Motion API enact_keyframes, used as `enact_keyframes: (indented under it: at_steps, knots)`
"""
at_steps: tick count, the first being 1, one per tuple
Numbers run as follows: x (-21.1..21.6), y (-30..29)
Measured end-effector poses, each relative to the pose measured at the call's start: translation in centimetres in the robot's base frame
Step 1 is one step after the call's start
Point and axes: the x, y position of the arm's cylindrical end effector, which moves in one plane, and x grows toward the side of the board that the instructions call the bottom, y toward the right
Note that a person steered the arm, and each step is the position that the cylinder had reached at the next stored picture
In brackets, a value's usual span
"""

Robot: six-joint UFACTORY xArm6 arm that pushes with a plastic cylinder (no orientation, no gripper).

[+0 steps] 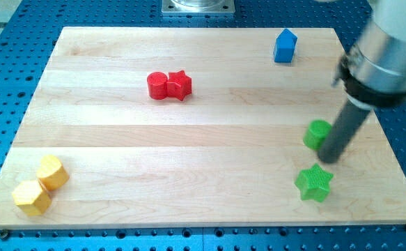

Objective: Place the green blocks in a diagonal line

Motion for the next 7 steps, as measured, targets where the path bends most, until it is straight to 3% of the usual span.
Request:
enact_keyframes:
  at_steps: [1, 2, 3, 4, 5, 6, 7]
  knots:
    - [-3.2, -0.5]
    - [-2.4, -4.6]
    - [-4.0, -3.0]
    - [-4.1, 2.0]
    - [-0.8, 3.9]
    - [5.3, 3.0]
    - [9.6, -3.6]
